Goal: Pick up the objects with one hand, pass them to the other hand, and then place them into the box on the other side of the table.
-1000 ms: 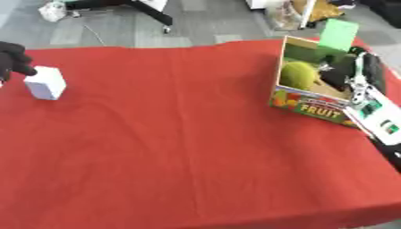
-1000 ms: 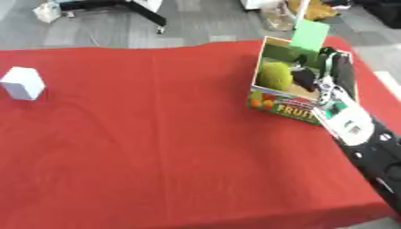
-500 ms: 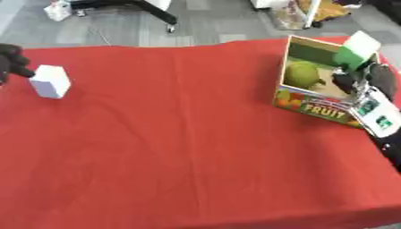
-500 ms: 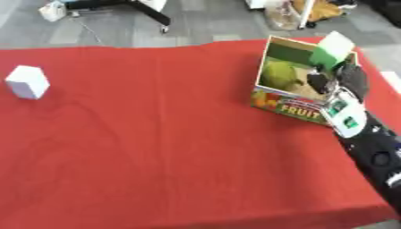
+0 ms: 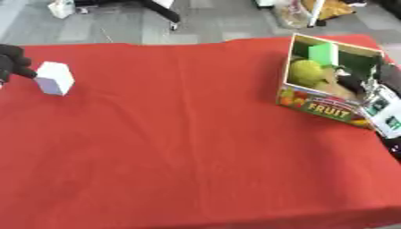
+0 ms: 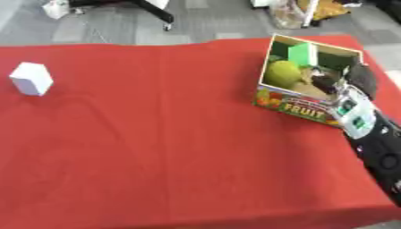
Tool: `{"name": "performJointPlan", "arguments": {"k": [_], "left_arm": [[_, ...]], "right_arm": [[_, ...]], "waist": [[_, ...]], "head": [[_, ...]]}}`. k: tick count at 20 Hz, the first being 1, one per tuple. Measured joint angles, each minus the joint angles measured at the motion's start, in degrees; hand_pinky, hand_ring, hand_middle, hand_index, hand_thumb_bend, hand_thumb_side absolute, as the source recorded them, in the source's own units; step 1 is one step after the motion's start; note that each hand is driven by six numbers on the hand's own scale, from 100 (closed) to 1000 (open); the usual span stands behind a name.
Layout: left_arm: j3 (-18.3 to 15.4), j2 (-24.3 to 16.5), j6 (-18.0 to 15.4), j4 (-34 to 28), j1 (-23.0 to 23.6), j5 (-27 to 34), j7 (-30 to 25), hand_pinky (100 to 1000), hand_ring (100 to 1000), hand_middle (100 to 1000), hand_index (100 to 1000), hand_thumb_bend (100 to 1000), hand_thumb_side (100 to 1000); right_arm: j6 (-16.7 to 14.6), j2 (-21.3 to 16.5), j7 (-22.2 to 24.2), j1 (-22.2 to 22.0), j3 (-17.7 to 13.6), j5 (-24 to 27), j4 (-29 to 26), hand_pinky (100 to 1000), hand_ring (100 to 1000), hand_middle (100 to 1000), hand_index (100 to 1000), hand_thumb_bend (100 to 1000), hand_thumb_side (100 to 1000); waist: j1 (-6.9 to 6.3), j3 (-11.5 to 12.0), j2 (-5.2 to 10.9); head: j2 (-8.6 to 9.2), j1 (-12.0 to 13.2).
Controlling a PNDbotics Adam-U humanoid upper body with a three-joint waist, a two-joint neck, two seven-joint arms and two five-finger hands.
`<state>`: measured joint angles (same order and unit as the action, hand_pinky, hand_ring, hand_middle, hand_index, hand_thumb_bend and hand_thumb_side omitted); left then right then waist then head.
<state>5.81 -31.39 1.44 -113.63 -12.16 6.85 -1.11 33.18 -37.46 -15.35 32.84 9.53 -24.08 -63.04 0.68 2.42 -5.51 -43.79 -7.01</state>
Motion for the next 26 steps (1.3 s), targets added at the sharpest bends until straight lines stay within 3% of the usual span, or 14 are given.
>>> {"name": "performJointPlan", "arguments": {"k": [3,5,7,9,14,18,22,26], "left_arm": [[-0.1,0.0,0.3,0.0,0.1,0.0,0.2,835,610,601,740,241,672],[-0.2,0.0,0.6,0.0,0.1,0.0,0.3,835,610,601,741,242,670],[-0.4,0.0,1.0,0.0,0.1,-0.2,0.5,834,611,603,742,243,665],[-0.7,-0.4,1.5,0.0,0.1,-0.8,0.8,834,613,605,746,248,654],[-1.5,-3.7,3.3,0.0,-0.9,-3.9,1.8,832,631,635,781,270,600],[-1.8,-8.5,6.3,0.9,-3.3,-9.0,1.2,828,648,657,805,313,564],[-0.5,-14.6,9.6,6.4,-7.9,-17.1,-3.4,832,730,752,886,465,547],[3.1,-18.4,11.1,15.7,-15.3,-31.4,-15.2,833,756,778,912,566,575]], "right_arm": [[0.3,-1.5,2.0,-1.5,-0.8,-0.3,-4.2,322,459,273,1000,281,560],[0.5,-2.2,2.8,-2.7,-1.5,-0.3,-7.1,311,457,266,1000,220,549],[0.4,-2.8,2.6,-4.5,-2.6,0.5,-11.2,315,463,272,976,100,546],[-0.7,-3.0,1.1,-6.9,-3.6,3.2,-16.9,341,492,343,969,100,572],[-6.8,-2.5,-4.9,-15.1,-4.8,13.0,-33.8,351,497,379,955,100,490],[-11.8,-0.6,-8.1,-20.9,-4.8,14.8,-45.8,358,499,387,950,100,482],[-18.4,1.9,-6.6,-23.2,-3.6,14.0,-49.6,362,496,382,937,100,482],[-23.2,4.1,-4.6,-24.4,-2.4,12.6,-50.1,363,494,379,925,100,499]], "waist": [[0.00,-0.1,0.00],[0.00,-0.2,0.00],[0.01,-0.4,0.00],[0.01,-0.6,0.00],[0.02,-1.2,0.00],[0.02,-2.0,0.00],[0.02,-3.2,0.00],[0.02,-4.2,-0.07]], "head": [[-0.01,0.4],[-0.01,0.6],[-0.01,1.0],[-0.01,1.5],[0.02,3.8],[0.08,6.3],[0.19,8.7],[0.62,10.7]]}}
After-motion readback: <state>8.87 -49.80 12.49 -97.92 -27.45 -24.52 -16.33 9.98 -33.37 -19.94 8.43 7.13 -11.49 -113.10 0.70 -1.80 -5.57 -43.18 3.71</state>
